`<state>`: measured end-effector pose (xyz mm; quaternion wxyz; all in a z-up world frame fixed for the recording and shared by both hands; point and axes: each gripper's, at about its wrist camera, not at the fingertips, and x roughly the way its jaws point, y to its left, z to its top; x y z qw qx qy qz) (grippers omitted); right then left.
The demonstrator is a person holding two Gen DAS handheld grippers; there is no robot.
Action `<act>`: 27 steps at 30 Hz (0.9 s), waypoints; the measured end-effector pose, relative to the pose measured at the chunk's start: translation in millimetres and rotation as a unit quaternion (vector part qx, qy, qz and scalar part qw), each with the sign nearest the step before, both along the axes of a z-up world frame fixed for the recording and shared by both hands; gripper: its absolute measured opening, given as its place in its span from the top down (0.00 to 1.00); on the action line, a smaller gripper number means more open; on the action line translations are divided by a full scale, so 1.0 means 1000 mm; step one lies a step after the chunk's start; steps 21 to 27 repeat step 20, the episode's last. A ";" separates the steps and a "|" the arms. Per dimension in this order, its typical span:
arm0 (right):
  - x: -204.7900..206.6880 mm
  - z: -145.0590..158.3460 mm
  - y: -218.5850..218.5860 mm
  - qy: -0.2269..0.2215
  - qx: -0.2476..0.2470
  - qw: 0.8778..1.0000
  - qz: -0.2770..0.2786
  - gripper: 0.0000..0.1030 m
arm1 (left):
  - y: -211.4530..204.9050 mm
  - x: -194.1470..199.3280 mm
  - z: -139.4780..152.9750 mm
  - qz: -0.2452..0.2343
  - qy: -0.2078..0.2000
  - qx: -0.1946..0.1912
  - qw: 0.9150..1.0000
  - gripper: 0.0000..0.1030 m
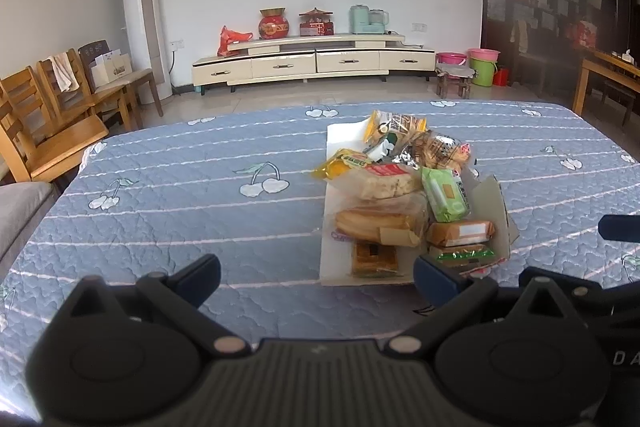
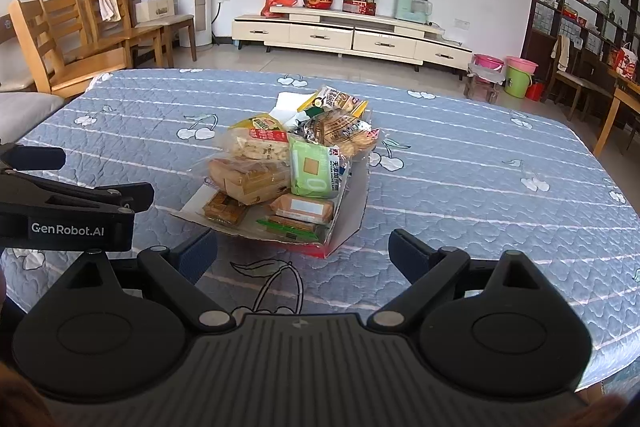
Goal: Organize snacks
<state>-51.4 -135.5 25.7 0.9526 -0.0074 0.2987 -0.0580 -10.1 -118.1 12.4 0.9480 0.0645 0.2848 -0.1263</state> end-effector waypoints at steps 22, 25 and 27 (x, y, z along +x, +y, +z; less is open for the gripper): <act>0.000 -0.001 -0.003 0.001 0.000 1.000 -0.001 0.00 | 0.003 0.005 -0.001 0.010 0.010 -0.005 1.000 0.01; 0.000 -0.001 -0.003 0.001 0.000 1.000 -0.001 0.00 | 0.003 0.005 -0.001 0.010 0.010 -0.005 1.000 0.01; 0.000 -0.001 -0.003 0.001 0.000 1.000 -0.001 0.00 | 0.003 0.005 -0.001 0.010 0.010 -0.005 1.000 0.01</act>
